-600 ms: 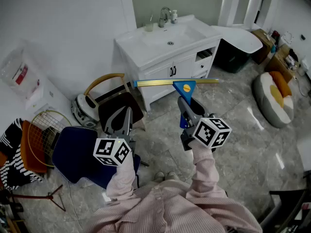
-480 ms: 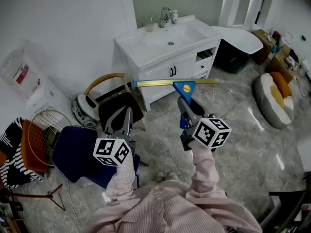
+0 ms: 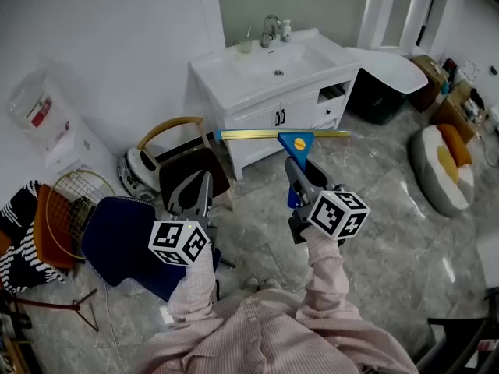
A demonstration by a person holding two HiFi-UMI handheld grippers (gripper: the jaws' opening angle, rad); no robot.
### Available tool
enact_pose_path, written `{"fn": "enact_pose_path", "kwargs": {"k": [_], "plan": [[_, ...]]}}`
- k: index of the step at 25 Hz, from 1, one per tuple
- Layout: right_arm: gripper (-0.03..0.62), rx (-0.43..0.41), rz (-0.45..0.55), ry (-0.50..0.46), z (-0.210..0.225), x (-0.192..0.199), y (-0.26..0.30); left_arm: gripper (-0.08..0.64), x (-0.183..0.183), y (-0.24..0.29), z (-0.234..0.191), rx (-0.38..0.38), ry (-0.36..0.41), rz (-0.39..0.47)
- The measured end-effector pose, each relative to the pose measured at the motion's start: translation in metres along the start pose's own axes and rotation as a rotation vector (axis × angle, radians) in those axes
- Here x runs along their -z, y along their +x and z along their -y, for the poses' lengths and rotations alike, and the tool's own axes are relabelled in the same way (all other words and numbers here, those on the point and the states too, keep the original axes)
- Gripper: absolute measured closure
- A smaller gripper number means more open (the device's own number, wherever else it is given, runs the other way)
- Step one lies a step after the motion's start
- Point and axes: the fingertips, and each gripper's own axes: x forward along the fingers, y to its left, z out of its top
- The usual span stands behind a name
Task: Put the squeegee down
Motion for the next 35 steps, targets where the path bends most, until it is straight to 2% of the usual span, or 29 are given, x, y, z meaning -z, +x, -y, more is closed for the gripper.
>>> {"fn": "enact_pose_path", "kwargs": {"k": [5,15,27,35], "plan": [[0.459,-0.007,-0.003,0.009,0.008,0.0,-0.005,0.561,0.012,-0.005,0.011,-0.011,-0.009,-0.014],[0.459,-0.028,-0.035,0.025,0.03,0.003,0.03,0.561,0.021,0.023,-0.01,-0.044,-0.022,-0.025],[0.459,-0.021,-0.069,0.037,0.087,-0.006,0.151,0.561,0.029,0.14,-0.089,-0.031,-0.055,-0.039],[0.459,-0.008,-0.103,0.053,0.106,-0.005,0.234,0.561,0.027,0.203,-0.152,-0.029,-0.088,-0.053]]}}
